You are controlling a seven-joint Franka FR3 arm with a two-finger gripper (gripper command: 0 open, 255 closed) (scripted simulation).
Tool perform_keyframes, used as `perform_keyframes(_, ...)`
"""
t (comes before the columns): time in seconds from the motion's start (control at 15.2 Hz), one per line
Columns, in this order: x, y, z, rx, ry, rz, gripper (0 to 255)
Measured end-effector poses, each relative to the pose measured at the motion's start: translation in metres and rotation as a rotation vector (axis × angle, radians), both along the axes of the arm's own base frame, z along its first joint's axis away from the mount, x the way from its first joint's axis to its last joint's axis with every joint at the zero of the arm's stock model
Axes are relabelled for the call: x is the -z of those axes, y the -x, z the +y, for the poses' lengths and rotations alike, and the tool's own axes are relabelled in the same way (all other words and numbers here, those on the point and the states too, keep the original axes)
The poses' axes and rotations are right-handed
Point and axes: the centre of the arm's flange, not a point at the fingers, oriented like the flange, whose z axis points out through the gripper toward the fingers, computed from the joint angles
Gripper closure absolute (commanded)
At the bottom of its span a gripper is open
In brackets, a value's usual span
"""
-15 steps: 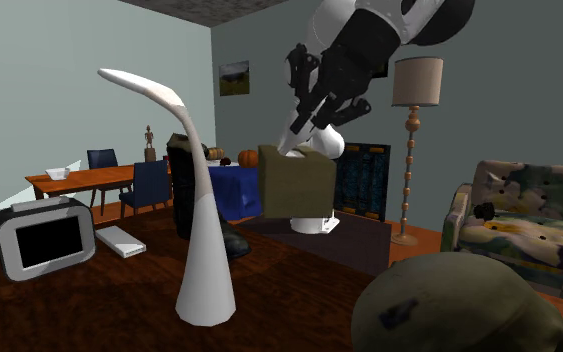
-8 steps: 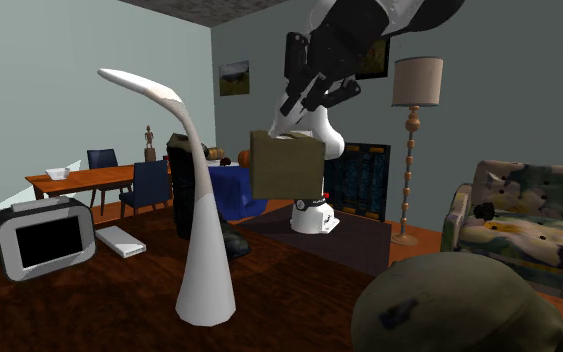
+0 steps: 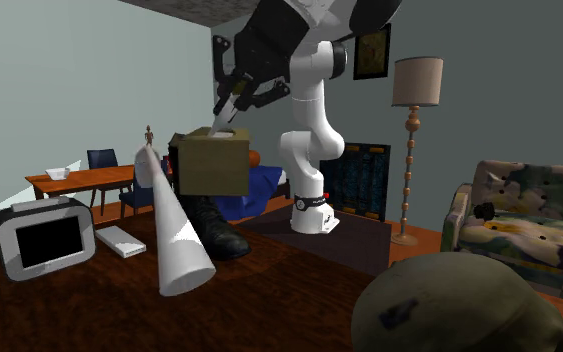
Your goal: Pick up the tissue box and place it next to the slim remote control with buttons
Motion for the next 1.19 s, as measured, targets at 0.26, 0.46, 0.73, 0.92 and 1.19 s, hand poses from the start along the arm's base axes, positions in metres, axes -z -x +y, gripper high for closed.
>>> perform_keyframes(0.26, -0.005, -0.025, -0.042, 0.000, 0.000, 0.000, 255)
perform_keyframes(0.46, -0.006, -0.046, -0.073, 0.000, 0.000, 0.000, 255)
perform_keyframes(0.73, -0.004, -0.076, -0.122, 0.001, 0.000, 0.000, 255)
perform_keyframes(0.92, -0.005, -0.095, -0.155, 0.000, -0.001, 0.000, 255)
perform_keyframes(1.19, -0.008, -0.124, -0.195, -0.001, -0.002, -0.004, 255)
